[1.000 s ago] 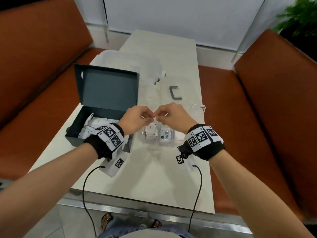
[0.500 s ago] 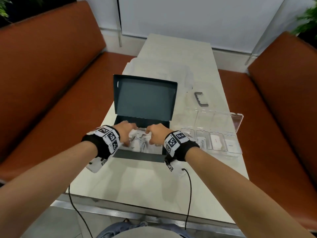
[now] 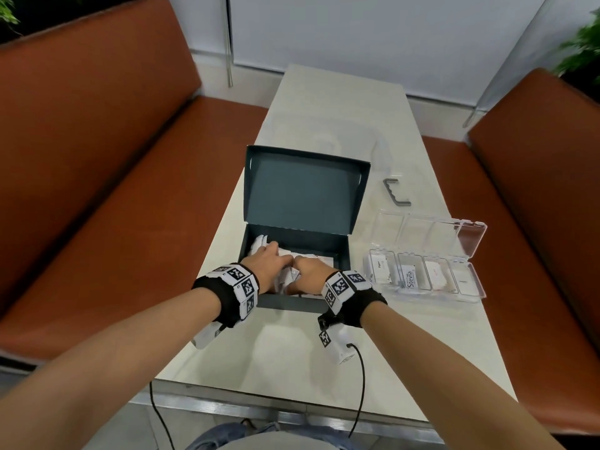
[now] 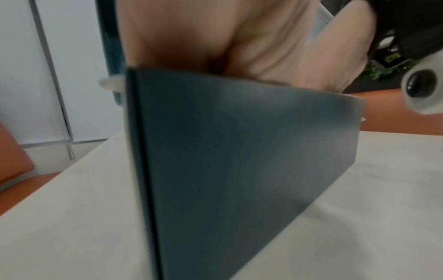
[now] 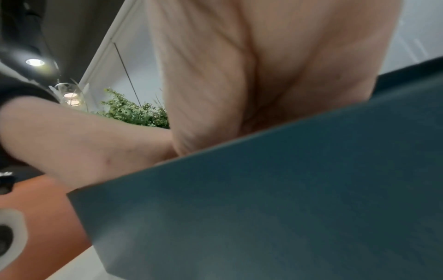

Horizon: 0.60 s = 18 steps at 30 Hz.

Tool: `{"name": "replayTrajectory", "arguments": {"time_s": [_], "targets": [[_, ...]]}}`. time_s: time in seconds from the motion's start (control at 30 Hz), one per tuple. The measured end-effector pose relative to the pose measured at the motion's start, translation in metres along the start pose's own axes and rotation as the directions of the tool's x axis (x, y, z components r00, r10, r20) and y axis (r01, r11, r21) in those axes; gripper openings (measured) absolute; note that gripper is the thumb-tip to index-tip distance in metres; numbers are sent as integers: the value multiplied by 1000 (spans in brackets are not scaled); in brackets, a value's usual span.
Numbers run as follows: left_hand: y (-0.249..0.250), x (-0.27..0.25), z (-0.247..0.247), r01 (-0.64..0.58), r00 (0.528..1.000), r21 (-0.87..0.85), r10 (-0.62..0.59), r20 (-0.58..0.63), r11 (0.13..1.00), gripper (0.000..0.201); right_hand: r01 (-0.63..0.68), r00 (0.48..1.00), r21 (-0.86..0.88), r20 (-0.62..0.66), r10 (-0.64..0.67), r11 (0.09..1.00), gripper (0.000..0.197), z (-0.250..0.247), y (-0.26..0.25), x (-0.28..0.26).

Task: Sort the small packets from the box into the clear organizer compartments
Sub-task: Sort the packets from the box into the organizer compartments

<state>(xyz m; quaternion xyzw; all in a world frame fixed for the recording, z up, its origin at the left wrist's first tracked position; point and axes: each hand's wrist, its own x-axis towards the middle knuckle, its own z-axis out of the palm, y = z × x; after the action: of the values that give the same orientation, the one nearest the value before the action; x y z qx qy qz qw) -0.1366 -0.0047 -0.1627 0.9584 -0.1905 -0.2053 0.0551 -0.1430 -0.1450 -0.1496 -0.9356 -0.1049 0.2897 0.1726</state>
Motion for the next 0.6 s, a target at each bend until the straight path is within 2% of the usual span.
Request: {"name": "replayTrajectory", "arguments": {"time_s": [0.1, 0.37, 0.53, 0.6], "targets": [[2, -3, 0, 10, 1000, -19, -10, 11, 1000, 53, -27, 1000, 67, -2, 27, 997, 59, 3, 0, 0], [2, -10, 4, -17, 990, -13, 15, -141, 1000, 32, 8, 996, 166, -94, 8, 986, 56, 17, 4, -3], [0, -13, 7, -45, 970, -5, 42, -239, 999, 20, 44, 976, 218, -216, 4, 975, 37, 23, 7, -4], [-2, -14, 6, -96, 962, -85, 70, -265, 992, 19, 58, 963, 242, -271, 10, 968, 33, 24, 6, -6]]}}
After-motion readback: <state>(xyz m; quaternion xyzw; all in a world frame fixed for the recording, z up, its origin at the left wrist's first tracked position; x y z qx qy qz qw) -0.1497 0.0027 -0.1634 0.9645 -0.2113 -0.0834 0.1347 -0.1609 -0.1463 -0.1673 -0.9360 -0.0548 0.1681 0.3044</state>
